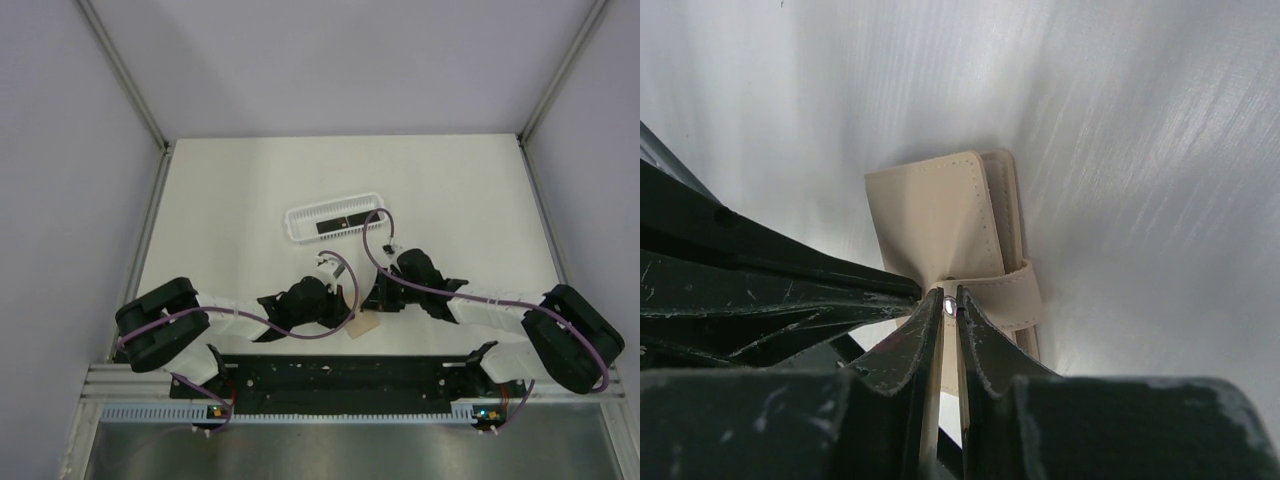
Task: Put the credit cards into the card holder
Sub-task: Insert the card holder at the center of the board.
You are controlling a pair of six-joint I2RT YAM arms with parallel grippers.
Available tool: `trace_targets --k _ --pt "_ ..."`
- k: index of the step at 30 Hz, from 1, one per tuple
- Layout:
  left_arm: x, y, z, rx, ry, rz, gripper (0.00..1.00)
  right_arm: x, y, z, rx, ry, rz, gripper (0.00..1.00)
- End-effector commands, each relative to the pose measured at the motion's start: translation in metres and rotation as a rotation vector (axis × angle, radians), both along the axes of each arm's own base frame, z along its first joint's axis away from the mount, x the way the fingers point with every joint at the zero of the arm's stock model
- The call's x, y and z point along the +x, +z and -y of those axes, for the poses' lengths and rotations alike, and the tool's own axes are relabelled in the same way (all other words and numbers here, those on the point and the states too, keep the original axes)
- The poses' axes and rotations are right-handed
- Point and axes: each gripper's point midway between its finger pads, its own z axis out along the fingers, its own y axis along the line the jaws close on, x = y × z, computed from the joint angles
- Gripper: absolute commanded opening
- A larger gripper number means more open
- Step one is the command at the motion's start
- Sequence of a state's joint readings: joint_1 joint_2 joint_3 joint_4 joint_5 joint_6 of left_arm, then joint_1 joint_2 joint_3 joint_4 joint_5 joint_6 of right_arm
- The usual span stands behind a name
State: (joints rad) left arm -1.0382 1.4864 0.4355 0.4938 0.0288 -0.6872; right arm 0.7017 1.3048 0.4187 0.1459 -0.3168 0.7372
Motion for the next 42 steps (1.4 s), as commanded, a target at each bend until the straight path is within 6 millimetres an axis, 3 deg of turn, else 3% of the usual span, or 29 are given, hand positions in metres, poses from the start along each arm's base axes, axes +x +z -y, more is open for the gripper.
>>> trace_targets --k 1,8,14,42 --pt "-0.001 -0.011 -0.007 0.030 0.015 -0.013 0.00 0.007 0.007 -0.004 0.037 -0.001 0.028 0.09" --pt "-0.001 -0.011 -0.007 0.031 0.012 -0.011 0.00 0.008 0.016 -0.003 0.050 -0.003 0.066 0.12" --pt "-0.001 -0.012 -0.007 0.032 0.015 -0.015 0.00 0.011 0.028 0.012 0.014 -0.045 0.128 0.18" --pt "0.000 -0.010 -0.005 0.037 0.008 -0.012 0.00 0.012 0.018 0.003 0.019 -0.015 0.100 0.20"
